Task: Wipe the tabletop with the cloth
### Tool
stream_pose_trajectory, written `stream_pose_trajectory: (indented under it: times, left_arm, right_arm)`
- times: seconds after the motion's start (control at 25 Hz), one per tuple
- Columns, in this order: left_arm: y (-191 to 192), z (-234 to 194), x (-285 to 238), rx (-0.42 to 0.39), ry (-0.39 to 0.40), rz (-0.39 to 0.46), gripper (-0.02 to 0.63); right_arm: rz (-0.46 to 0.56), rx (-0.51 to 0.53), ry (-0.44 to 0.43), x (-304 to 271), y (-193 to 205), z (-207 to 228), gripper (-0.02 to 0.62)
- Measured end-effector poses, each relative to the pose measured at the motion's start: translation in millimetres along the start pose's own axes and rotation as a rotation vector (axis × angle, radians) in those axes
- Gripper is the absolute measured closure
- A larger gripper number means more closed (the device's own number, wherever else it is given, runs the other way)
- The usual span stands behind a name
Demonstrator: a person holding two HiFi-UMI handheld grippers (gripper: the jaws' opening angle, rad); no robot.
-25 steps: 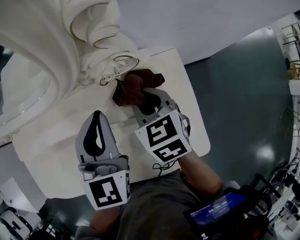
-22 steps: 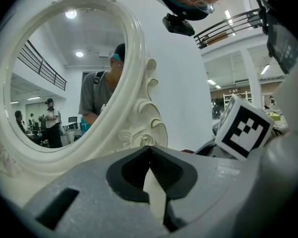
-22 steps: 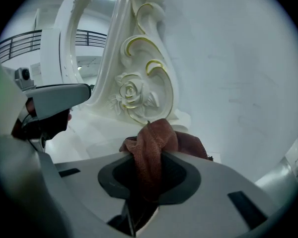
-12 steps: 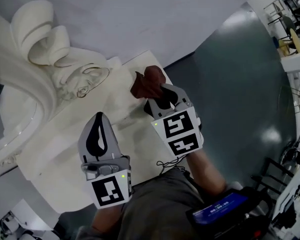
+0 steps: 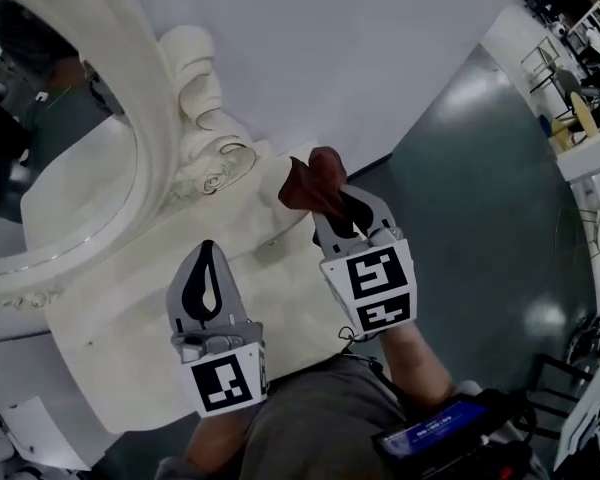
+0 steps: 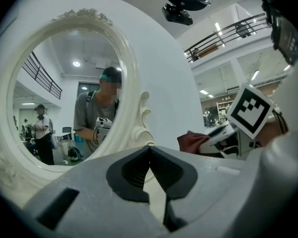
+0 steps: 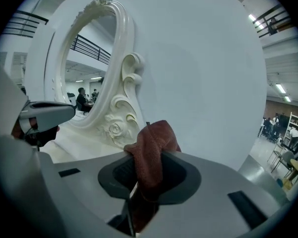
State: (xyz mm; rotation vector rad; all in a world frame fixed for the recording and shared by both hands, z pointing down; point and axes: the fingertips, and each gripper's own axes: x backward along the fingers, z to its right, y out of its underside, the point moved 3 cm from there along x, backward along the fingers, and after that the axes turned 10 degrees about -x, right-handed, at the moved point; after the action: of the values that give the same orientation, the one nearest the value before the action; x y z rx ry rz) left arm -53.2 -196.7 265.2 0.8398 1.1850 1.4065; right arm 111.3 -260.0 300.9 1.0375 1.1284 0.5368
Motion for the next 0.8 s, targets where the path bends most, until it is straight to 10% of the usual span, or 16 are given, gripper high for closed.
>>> stream_pose_trajectory:
  times: [0.36, 0.8]
  left_arm:
    - [-38, -55, 105, 0.001, -0.238, -0.022, 0.592]
    - [-19, -107, 248, 0.020, -0.504, -0.105, 0.592]
  right_arm:
    - [0.095, 0.111, -0.200, 55, -53, -95, 0.515]
    - [0.068, 0.243, -0.480, 88, -28, -245, 0.515]
